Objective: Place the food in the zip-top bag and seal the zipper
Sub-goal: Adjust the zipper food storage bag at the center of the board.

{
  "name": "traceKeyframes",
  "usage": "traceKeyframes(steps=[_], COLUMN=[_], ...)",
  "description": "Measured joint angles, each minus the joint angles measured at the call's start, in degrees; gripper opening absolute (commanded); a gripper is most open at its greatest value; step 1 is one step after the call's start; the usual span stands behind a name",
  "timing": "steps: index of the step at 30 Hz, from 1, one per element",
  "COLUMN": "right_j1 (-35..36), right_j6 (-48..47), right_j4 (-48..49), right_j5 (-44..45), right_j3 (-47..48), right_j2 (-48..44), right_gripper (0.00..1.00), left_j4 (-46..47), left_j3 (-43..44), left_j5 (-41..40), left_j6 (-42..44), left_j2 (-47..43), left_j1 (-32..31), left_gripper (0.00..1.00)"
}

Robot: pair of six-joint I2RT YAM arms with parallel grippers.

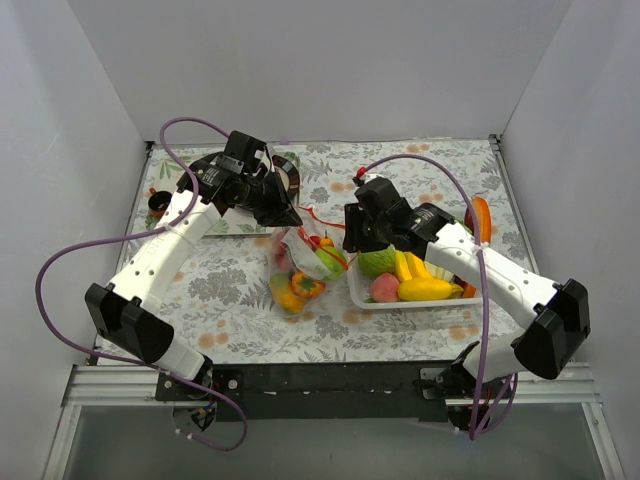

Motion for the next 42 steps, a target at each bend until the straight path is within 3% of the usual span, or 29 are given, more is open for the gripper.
traceKeyframes(steps=[1,3,8,12,15,21,29,32,36,39,42], right_j1=[-0.02,-0.02,1.14,6.45,7.21,-1.62,2.73,2.8,2.49,2.16,1.88], right_j6=[-0.07,-0.31,0.74,0.79,0.72,0.85,0.48,0.15,-0.7,-1.42,-2.45], right_j4=[0.02,0.2,-1.36,-1.84,-0.79,-1.64,-1.7,-1.64,-1.22,-1.29,-2.54], right_j5=[-0.37,-0.46,-0.76,-0.13,-0.39,-0.63,-2.49,-2.54,-2.25,-1.9,-1.2], right_j3=[-0.2,-0.04,6.86,15.3,14.12,8.09,11.65,11.58,10.05,7.48,5.6], right_j2=[0.57,1.53,5.07,7.17,6.1,3.91,3.87,3.58,3.17,1.92,-1.05], right_gripper=[0.19,0.01,0.01,0.01,0.01,0.01,0.01,0.1,0.43,0.61,0.68], left_j4=[0.0,-0.04,0.04,1.18,1.09,0.07,-3.21,-4.24,-3.37,-2.73,-2.47], left_j3=[0.0,0.0,-0.48,-3.3,-3.85,-2.64,-0.22,2.69,2.54,-0.09,-1.07], left_j5=[0.0,-0.04,-0.98,-1.05,-1.29,-3.02,-7.34,-8.63,-8.44,-8.35,-8.15], left_j6=[-0.02,-0.02,-0.57,-1.49,-1.92,-2.56,-2.91,-2.58,-2.34,-2.32,-2.1], left_j2=[0.0,-0.02,-0.2,-0.48,-0.5,-1.18,-1.55,-1.49,-1.49,-1.44,-1.46], left_j1=[0.0,0.0,0.0,0.0,0.0,0.0,0.0,0.04,0.07,0.09,0.13], left_gripper=[0.0,0.0,0.0,0.0,0.0,0.0,0.0,0.0,0.0,0.0,0.0])
